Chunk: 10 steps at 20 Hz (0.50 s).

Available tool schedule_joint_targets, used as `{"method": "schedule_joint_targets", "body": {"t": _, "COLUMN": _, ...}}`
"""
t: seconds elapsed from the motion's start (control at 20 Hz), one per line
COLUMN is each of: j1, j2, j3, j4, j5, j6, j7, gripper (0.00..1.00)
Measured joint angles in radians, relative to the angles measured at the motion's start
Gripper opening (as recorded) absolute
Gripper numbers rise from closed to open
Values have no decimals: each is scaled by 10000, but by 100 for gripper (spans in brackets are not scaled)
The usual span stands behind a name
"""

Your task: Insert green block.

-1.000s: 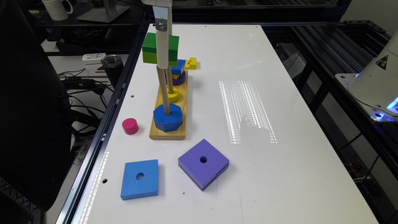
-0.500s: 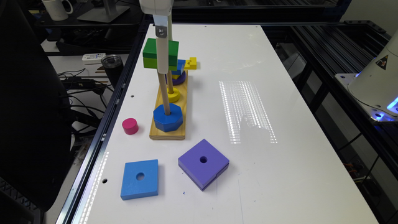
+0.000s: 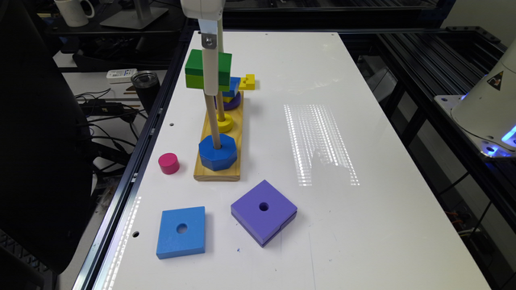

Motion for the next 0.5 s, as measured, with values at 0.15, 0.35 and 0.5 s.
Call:
{"method": "schedule_joint_targets", "body": {"t": 0.15, "j1": 0, "j2": 0, "j3": 0, "j4": 0, "j5": 0, "j6": 0, "j7": 0, "gripper": 0}}
{"method": "schedule_joint_targets", "body": {"t": 0.35, "j1": 0, "j2": 68, "j3": 0, "j4": -2, "j5": -6, "j6": 30, "j7": 0, "gripper": 0}}
{"method": "schedule_joint_targets", "body": {"t": 0.5, "j1": 4, "j2": 121, "j3": 1, "j4": 3, "j5": -10, "j6": 82, "j7": 0, "gripper": 0}}
